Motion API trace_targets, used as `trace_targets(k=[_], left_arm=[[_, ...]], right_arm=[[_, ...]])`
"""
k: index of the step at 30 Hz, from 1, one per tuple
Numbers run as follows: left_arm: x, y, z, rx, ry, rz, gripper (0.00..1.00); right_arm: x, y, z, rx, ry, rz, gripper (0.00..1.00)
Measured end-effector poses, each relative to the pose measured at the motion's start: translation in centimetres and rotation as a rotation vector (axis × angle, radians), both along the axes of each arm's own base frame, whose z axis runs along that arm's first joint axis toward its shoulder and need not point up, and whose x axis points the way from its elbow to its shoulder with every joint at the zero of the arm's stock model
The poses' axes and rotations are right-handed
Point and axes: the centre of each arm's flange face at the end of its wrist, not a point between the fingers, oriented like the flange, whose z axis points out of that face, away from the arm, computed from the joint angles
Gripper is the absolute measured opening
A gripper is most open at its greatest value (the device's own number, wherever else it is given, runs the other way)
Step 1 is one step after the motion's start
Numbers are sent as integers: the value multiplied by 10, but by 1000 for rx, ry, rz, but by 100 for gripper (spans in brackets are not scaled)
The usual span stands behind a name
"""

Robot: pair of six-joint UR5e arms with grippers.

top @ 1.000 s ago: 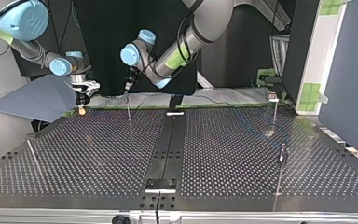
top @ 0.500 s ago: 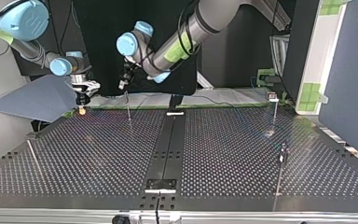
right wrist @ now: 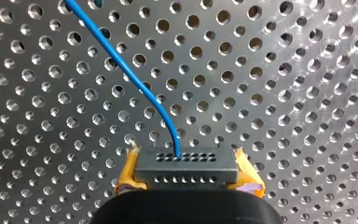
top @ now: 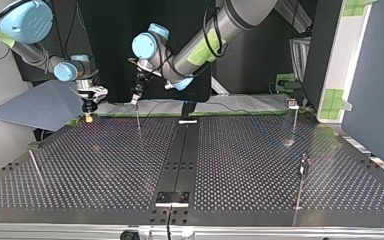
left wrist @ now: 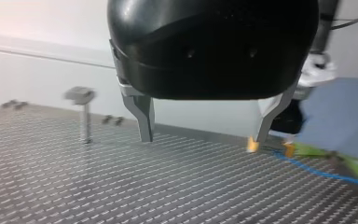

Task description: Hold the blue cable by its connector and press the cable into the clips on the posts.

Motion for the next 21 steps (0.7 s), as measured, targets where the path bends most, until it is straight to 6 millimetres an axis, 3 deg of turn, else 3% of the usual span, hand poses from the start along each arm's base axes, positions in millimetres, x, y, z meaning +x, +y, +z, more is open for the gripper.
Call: trace_targets(k=[10,21], left_arm=[[-8,18,39,-151,-24,17,100],[-29,38,66,-175,-22,15,100]], right_arm=[[5,3,-1,6,18,3,0],[0,1,4,12,32,-20,0]])
